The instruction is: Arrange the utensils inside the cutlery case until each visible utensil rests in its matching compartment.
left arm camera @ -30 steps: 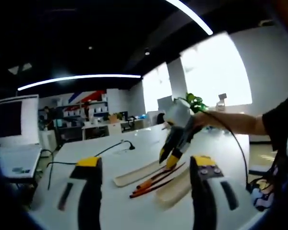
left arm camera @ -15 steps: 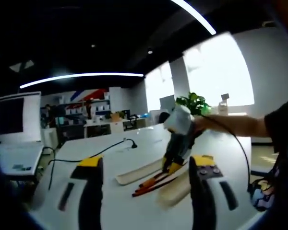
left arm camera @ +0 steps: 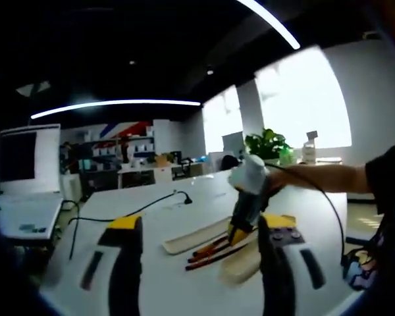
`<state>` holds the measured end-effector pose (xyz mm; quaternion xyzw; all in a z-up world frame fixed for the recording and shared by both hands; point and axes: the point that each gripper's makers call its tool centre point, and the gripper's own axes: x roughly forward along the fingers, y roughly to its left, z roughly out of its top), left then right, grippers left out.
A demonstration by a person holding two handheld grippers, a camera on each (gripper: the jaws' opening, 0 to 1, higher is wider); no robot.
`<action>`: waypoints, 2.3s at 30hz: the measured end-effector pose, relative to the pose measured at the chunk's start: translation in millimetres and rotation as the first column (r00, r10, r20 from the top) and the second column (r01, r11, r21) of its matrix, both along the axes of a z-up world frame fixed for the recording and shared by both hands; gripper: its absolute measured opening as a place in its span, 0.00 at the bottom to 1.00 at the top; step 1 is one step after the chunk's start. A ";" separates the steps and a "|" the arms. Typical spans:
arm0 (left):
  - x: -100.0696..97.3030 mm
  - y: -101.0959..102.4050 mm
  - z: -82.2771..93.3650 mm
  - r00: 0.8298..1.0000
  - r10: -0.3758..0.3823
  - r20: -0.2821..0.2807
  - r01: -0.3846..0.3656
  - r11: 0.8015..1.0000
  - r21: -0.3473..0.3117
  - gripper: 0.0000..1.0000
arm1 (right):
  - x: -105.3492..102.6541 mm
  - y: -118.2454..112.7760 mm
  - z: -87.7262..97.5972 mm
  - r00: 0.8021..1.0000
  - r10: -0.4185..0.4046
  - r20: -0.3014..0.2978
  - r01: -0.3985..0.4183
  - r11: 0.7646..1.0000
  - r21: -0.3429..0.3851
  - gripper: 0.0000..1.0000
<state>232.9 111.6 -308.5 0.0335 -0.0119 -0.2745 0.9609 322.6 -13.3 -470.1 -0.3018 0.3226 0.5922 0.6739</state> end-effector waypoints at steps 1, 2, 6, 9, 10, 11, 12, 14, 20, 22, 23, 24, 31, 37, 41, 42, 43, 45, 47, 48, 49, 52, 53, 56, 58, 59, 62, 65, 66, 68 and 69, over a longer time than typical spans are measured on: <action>0.1 1.0 0.1 1.000 0.003 0.000 -0.003 1.000 -0.002 0.75 | -0.4 0.9 0.2 1.000 0.005 0.000 -0.005 1.000 0.005 0.03; 0.1 1.5 0.1 1.000 0.005 0.000 -0.005 1.000 -0.002 0.75 | -0.5 1.5 0.8 1.000 0.007 -0.002 -0.007 1.000 0.009 0.03; 0.7 4.4 0.5 1.000 0.016 -0.001 -0.016 1.000 -0.008 0.75 | -0.6 1.8 1.1 1.000 0.004 -0.011 -0.004 1.000 0.004 0.03; 0.7 4.9 0.6 1.000 0.016 -0.001 -0.016 1.000 -0.010 0.75 | -3.3 1.1 2.2 1.000 0.012 -0.017 -0.012 1.000 0.003 0.03; 1.0 5.1 0.6 1.000 0.016 -0.002 -0.016 1.000 -0.011 0.74 | -3.3 0.6 2.6 1.000 0.010 -0.019 -0.010 1.000 0.006 0.03; 1.5 5.3 0.4 1.000 0.016 -0.003 -0.016 1.000 -0.012 0.74 | -2.9 0.3 4.7 1.000 0.005 -0.016 -0.005 1.000 0.010 0.03; 2.0 5.4 0.1 1.000 0.017 -0.003 -0.017 1.000 -0.012 0.74 | -2.7 0.1 6.1 1.000 0.005 -0.012 -0.005 1.000 0.012 0.03; 3.5 5.9 -1.1 1.000 0.019 -0.007 -0.019 1.000 -0.011 0.74 | -1.0 -1.9 12.3 1.000 0.000 -0.003 0.000 1.000 0.013 0.03; 8.9 10.7 -5.9 0.999 0.047 -0.005 -0.047 0.998 0.032 0.75 | -0.9 -6.9 34.3 1.000 -0.030 0.003 0.030 0.999 0.031 0.03; 9.4 11.7 -6.1 0.999 0.048 -0.007 -0.048 0.998 0.031 0.75 | -3.6 -8.8 42.5 0.999 -0.016 0.029 0.015 0.999 0.033 0.03; 9.5 11.8 -6.2 0.999 0.047 -0.010 -0.047 0.999 0.027 0.74 | -4.9 -10.2 46.7 0.999 -0.013 0.039 0.012 0.999 0.035 0.03; 9.7 11.9 -6.4 0.999 0.046 -0.012 -0.046 0.999 0.023 0.74 | -6.6 -11.3 51.7 0.999 -0.008 0.047 0.006 0.999 0.036 0.03; 14.9 19.2 -10.9 0.998 0.064 -0.030 -0.063 0.998 0.022 0.74 | -20.9 -14.7 72.3 0.996 -0.011 0.083 0.006 0.999 0.053 0.03; 15.1 22.9 -8.7 0.997 0.071 -0.028 -0.070 0.997 0.014 0.73 | -34.7 -23.4 79.9 0.994 -0.010 0.108 0.004 0.998 0.061 0.03; 14.5 22.4 -7.6 0.997 0.066 -0.029 -0.066 0.998 0.007 0.73 | -46.9 -27.2 77.2 0.994 0.007 0.106 -0.013 0.998 0.061 0.03; 14.3 22.2 -7.5 0.997 0.065 -0.029 -0.065 0.998 0.005 0.73 | -49.9 -27.7 76.5 0.994 0.015 0.107 -0.021 0.998 0.060 0.03; 14.2 22.0 -7.5 0.998 0.064 -0.030 -0.064 0.998 0.004 0.73 | -52.5 -28.1 75.4 0.994 0.020 0.109 -0.027 0.998 0.057 0.03; 13.8 21.9 -7.2 0.998 0.064 -0.029 -0.064 0.998 0.004 0.73 | -58.0 -29.4 70.2 0.993 0.031 0.110 -0.037 0.998 0.046 0.03; 12.7 21.2 -5.8 0.998 0.060 -0.026 -0.060 0.998 0.000 0.73 | -62.5 -30.4 66.0 0.993 0.046 0.108 -0.050 0.998 0.036 0.03; 12.2 21.1 -5.0 0.998 0.058 -0.024 -0.058 0.998 -0.004 0.73 | -64.7 -30.8 63.8 0.993 0.051 0.107 -0.055 0.998 0.033 0.03; 12.1 21.3 -4.4 0.998 0.059 -0.023 -0.059 0.998 -0.006 0.73 | -67.0 -30.8 61.8 0.993 0.056 0.106 -0.060 0.998 0.031 0.03; 12.2 22.1 -4.8 0.998 0.064 -0.022 -0.064 0.998 -0.004 0.72 | -74.6 -29.8 55.5 0.992 0.084 0.098 -0.087 0.996 0.024 0.03; 12.2 22.1 -5.7 0.998 0.065 -0.025 -0.065 0.998 -0.002 0.72 | -77.1 -29.7 53.6 0.991 0.093 0.091 -0.095 0.995 0.019 0.03; 12.2 21.3 -7.3 0.998 0.062 -0.029 -0.062 0.998 0.002 0.72 | -79.9 -29.8 48.5 0.990 0.106 0.092 -0.107 0.994 0.008 0.03; 11.7 20.0 -7.1 0.998 0.059 -0.029 -0.059 0.998 0.002 0.72 | -80.7 -30.3 46.0 0.990 0.109 0.086 -0.110 0.994 0.006 0.03; 11.3 19.3 -6.9 0.998 0.056 -0.028 -0.056 0.998 0.001 0.72 | -81.1 -30.2 45.4 0.991 0.109 0.082 -0.110 0.994 0.008 0.03; 11.0 17.9 -7.7 0.998 0.052 -0.031 -0.052 0.999 0.003 0.72 | -81.8 -30.5 40.1 0.992 0.107 0.069 -0.108 0.994 0.009 0.03; 11.4 18.3 -9.0 0.998 0.055 -0.035 -0.055 0.998 0.005 0.72 | -82.0 -33.5 36.2 0.993 0.102 0.067 -0.103 0.995 0.008 0.03; 11.1 18.4 -8.2 0.998 0.055 -0.033 -0.055 0.998 0.003 0.72 | -80.8 -31.4 38.0 0.993 0.092 0.070 -0.094 0.995 0.034 0.03; 10.1 17.2 -5.8 0.998 0.050 -0.025 -0.050 0.999 -0.001 0.72 | -83.4 -29.6 37.4 0.995 0.090 0.044 -0.092 0.994 0.059 0.03; 9.5 16.4 -4.9 0.999 0.046 -0.023 -0.046 0.999 -0.006 0.72 | -84.4 -29.1 34.2 0.995 0.094 0.041 -0.096 0.994 0.055 0.03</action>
